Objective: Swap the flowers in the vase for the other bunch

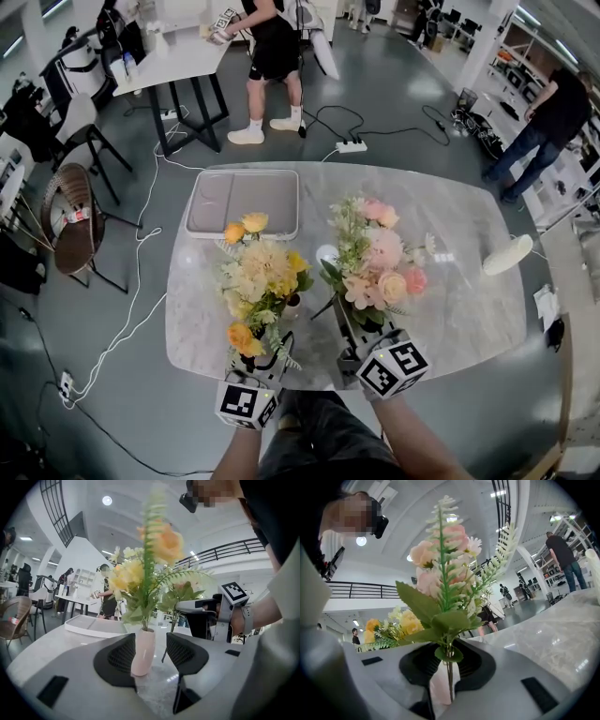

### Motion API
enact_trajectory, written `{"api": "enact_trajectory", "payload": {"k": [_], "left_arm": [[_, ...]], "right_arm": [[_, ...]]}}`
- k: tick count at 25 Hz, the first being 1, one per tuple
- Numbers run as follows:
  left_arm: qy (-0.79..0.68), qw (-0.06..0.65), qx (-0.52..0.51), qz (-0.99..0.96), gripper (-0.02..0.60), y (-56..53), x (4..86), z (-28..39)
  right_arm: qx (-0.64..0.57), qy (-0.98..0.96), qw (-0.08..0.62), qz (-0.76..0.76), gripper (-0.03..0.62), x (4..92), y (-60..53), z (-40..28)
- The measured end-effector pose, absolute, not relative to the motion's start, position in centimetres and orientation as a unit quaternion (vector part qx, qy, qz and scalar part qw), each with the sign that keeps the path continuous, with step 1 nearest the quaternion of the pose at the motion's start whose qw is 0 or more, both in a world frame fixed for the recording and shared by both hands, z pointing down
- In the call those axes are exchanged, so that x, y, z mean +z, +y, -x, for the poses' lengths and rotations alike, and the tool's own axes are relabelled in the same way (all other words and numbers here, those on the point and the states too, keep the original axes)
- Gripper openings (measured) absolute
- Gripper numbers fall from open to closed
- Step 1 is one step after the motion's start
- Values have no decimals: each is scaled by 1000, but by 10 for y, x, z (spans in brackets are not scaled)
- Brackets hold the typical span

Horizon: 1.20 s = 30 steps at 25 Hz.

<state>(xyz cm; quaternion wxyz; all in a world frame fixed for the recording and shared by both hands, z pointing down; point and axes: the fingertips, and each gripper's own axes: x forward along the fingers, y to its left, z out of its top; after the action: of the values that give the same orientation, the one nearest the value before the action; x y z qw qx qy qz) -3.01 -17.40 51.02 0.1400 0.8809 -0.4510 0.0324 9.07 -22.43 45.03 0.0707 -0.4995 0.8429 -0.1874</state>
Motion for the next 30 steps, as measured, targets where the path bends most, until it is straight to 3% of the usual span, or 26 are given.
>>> {"api": "enact_trajectory", "payload": {"k": [4,9,12,30], "left_arm": [[-454,141,33,-879,199,-165,515,39],[-469,137,41,-872,65,-159,521,60],[-472,134,42,-871,17,-156,521,67],[-464,120,27,-877,14,-134,498,57]], "right_arm": [[-183,844,72,499,84,454,-217,-84],[-182,842,73,502,84,459,-213,-71],[-183,841,74,504,84,461,-210,-68],[-173,840,74,509,84,452,-182,-75]]}}
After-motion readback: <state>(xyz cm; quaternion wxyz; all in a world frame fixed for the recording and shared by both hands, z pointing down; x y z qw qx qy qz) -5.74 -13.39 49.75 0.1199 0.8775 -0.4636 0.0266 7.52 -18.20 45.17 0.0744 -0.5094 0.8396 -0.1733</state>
